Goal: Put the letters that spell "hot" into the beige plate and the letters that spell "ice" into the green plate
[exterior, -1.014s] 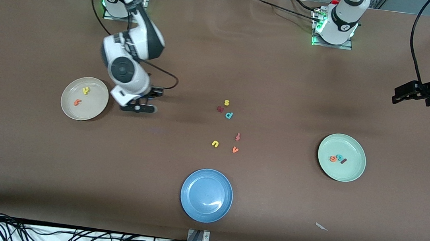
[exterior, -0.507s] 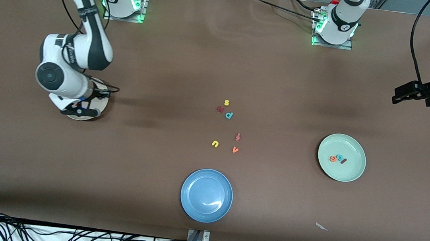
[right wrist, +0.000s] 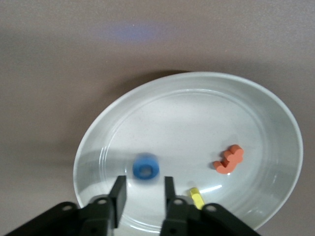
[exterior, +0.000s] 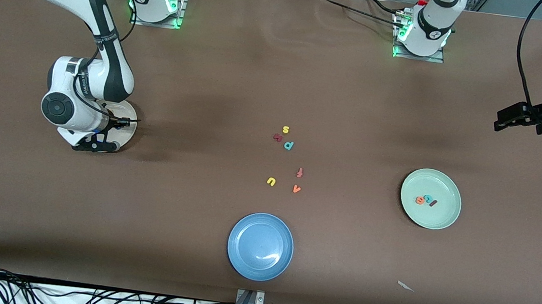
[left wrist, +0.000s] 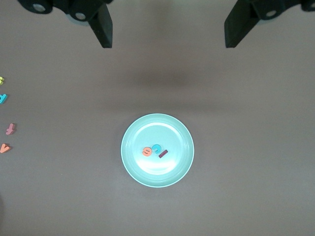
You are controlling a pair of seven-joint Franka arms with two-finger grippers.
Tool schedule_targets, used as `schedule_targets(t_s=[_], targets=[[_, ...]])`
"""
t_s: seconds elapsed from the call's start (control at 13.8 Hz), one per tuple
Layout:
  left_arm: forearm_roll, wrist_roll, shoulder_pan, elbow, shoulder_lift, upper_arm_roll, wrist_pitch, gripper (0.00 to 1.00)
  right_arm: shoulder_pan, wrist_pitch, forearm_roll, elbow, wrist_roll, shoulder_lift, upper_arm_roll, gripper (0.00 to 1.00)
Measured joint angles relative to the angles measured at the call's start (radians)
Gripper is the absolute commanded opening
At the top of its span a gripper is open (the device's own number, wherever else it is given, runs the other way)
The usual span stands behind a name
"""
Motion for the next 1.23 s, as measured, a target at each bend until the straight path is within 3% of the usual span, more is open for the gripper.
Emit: schedule_targets(t_s=[0.07,0.87,1.23], targets=[[0.000,0.000,0.000,0.000,0.000,0.000,0.000,1.00,0.000,0.000,0.000,0.001,0.000,-0.002,0.000,0.99],[0.000,0.001,0.000,0.000,0.000,0.000,0.001,1.00,0.000,-0.027,0.003,0.024,0.000,-0.112,0.003,0.99],[0.000,0.001,0.000,-0.001,0.001,0.000,0.001,1.00,0.000,-0.339,0.003,0.209,0.011,-0.213,-0.015,0.99]])
